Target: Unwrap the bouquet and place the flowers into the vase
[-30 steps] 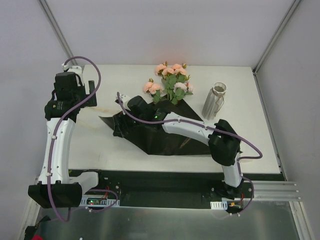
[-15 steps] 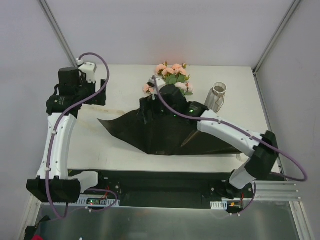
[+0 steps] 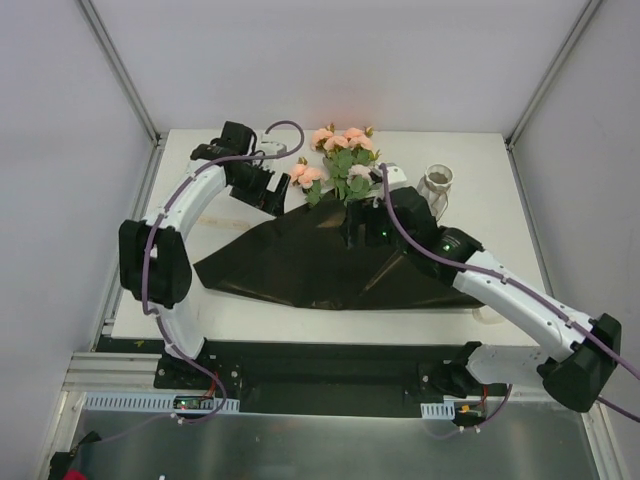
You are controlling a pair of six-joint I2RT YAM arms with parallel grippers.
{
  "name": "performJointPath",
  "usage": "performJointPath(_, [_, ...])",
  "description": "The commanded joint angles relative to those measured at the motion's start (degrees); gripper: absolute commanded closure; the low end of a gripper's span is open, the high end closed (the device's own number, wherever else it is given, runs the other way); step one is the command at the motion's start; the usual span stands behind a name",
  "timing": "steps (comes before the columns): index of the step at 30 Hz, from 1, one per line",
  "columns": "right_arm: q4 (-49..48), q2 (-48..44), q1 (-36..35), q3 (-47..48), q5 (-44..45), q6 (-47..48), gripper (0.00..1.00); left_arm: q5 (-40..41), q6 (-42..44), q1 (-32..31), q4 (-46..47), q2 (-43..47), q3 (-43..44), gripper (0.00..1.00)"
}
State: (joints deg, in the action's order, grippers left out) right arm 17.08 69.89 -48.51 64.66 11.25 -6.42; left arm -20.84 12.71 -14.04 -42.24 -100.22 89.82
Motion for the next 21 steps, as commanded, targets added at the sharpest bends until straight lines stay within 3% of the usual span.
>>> performJointPath(1, [-0.47,-6.68,3.51,-3.84,0.1,-0.61,0.16,-9.03,2.32,-0.11,-1.09,-6.29,3.69,0.01])
performJointPath(10, [-0.64,-10.56,5.8,-8.5,-1.4,-2.02,0.18,-14.58,6.54,-3.97,-1.09,-17.09,6.59,0.06])
performJointPath(16, [-0.29,-12.23,6.94,-9.03,-3.15,-2.2,0.2,-14.06,6.54,-4.94,-1.27,-22.2,9.76,0.17])
performJointPath(21, [-0.21,-13.11,8.17,-9.38,-4.39,-2.64,0.2,-14.14,7.33,-5.82,-1.27,-23.79,10.81,0.18])
